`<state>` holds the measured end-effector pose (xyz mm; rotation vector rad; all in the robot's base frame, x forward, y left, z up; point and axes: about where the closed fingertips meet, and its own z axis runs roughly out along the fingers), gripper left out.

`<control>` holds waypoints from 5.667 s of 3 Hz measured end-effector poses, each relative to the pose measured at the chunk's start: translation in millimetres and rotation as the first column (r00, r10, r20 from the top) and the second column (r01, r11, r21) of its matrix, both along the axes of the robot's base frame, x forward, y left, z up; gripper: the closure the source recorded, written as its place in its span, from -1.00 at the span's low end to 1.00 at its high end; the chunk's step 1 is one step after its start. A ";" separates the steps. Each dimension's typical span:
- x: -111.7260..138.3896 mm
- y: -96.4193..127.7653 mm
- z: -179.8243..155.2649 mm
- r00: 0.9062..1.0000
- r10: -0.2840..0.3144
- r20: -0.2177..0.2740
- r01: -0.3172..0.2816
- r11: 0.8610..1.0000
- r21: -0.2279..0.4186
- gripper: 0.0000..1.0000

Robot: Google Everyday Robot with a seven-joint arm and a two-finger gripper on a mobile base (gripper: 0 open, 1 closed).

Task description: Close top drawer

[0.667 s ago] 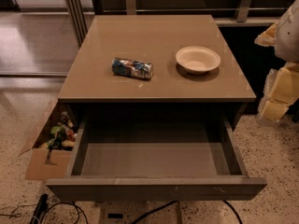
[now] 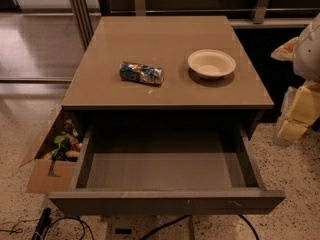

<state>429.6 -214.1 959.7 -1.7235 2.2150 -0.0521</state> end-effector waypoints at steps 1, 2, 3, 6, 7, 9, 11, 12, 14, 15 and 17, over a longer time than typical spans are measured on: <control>-11.8 -0.6 -26.3 1.000 -0.007 -0.017 0.008 0.999 0.035 -1.00; -23.9 -3.1 -56.5 1.000 -0.007 -0.026 0.009 0.998 0.070 -0.65; -39.4 -13.4 -99.9 0.999 -0.028 -0.041 0.034 0.989 0.147 -0.03; -66.8 -17.8 -151.7 0.995 -0.064 -0.071 0.079 0.966 0.245 1.00; -68.2 -16.3 -154.6 0.995 -0.063 -0.077 0.080 0.965 0.249 1.00; -92.5 12.4 -209.6 0.981 -0.047 -0.188 0.105 0.944 0.312 1.00; -102.2 47.8 -255.8 0.969 -0.026 -0.246 0.117 0.925 0.362 1.00; -109.7 64.2 -277.0 0.962 -0.020 -0.273 0.128 0.914 0.384 1.00; -115.8 77.6 -293.7 0.958 -0.012 -0.285 0.128 0.910 0.393 0.47; -115.8 77.6 -293.7 0.958 -0.012 -0.285 0.128 0.910 0.393 0.01; -79.0 86.0 -297.1 0.965 -0.011 -0.262 0.120 0.906 0.405 -0.92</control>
Offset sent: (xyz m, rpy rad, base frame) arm -0.0377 -0.0085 -0.0988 0.1159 0.0421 -0.0104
